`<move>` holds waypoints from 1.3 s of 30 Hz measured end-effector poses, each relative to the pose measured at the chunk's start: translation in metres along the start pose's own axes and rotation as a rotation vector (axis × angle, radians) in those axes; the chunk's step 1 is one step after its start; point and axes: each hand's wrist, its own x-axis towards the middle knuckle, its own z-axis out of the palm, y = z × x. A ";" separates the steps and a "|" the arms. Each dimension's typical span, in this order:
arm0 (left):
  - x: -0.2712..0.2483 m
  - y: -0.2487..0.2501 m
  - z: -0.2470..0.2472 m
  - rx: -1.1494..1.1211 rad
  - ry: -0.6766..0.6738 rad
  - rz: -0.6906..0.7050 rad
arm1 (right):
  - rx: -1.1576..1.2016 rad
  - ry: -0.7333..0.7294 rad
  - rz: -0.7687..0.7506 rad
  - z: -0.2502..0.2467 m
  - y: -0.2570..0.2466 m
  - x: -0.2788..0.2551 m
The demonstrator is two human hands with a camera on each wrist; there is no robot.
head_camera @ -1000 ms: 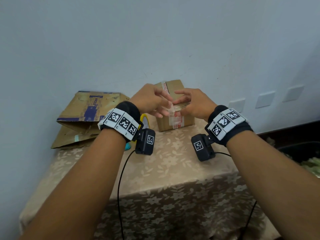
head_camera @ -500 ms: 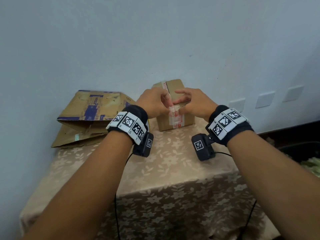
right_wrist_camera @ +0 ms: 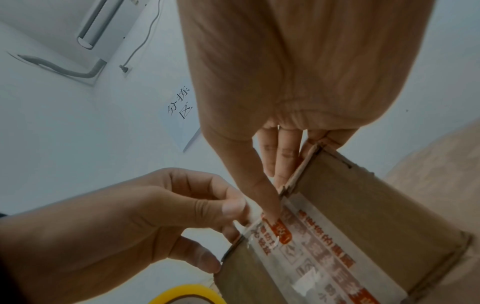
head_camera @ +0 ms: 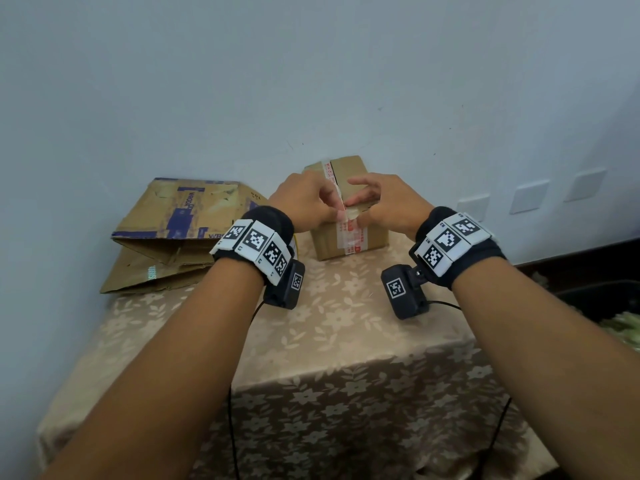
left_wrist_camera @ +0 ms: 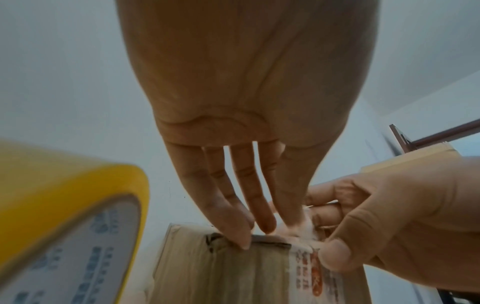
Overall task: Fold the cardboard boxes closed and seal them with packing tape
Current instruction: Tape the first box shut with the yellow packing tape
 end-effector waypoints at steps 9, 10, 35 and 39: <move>0.001 0.000 0.003 -0.127 0.066 -0.063 | 0.011 0.085 -0.009 0.005 0.001 0.005; 0.001 0.001 0.003 -0.132 0.072 -0.071 | 0.006 0.106 -0.014 0.005 0.001 0.004; -0.002 0.007 -0.002 -0.185 -0.058 -0.088 | -0.092 0.243 -0.052 0.015 0.001 0.006; 0.001 0.003 0.002 -0.023 -0.121 -0.103 | -0.079 0.248 -0.046 0.016 -0.002 0.006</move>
